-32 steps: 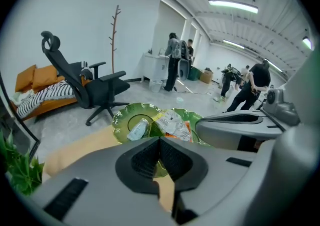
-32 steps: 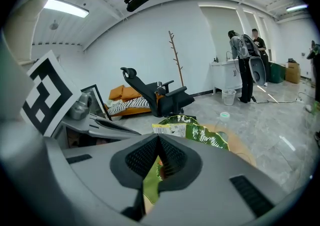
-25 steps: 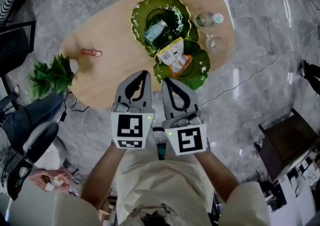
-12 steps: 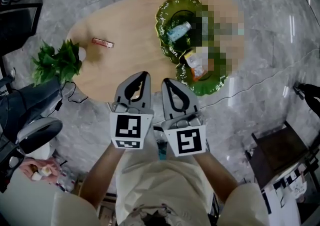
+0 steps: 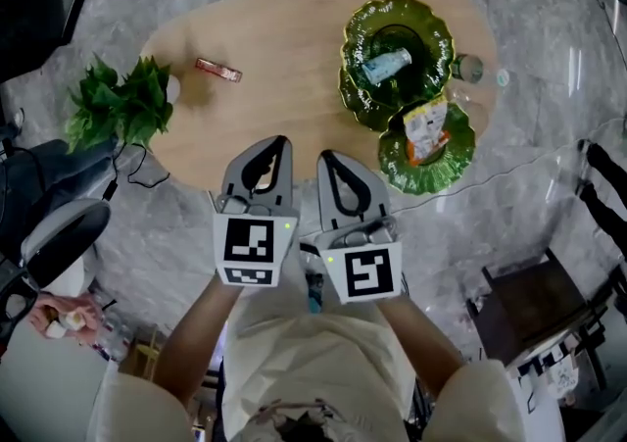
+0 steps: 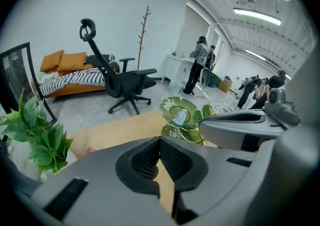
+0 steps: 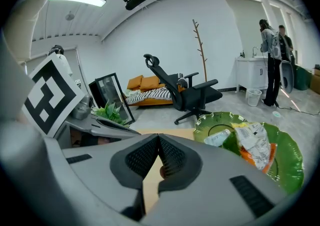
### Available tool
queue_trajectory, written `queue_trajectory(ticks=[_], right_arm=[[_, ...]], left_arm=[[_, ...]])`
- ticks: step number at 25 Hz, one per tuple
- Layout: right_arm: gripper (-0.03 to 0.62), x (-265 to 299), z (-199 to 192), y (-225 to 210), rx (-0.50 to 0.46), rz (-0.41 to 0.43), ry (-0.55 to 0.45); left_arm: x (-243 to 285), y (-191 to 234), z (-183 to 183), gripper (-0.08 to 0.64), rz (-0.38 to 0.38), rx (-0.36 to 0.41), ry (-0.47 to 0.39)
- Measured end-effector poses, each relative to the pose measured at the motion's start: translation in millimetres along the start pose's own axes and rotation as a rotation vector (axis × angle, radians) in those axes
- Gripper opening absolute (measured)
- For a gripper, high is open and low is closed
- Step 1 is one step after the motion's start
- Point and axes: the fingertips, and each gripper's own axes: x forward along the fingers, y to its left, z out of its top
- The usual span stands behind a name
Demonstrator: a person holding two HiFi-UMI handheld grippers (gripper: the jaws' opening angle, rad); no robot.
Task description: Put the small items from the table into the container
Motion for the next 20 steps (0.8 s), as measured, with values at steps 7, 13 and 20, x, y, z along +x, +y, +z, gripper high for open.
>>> queue_trajectory(ticks=[7, 13, 20], right_arm=[[0.006, 29.8, -9.0, 21.9, -0.016, 0.025, 0.019], [0.006, 45.7, -16.9, 35.0, -0.066, 0.046, 0.064], [0.006, 76.5, -32.3, 54.4, -0.137, 0.092, 0.117]], left_arm=[[-0.8, 41.3, -18.4, 0.006, 0.045, -0.051, 0.006], [-7.0, 74.6, -28.6, 0.006, 0.099, -0.115, -0.001], [-6.7, 112.4, -52.6, 0.006, 0.131, -0.162, 0.016]])
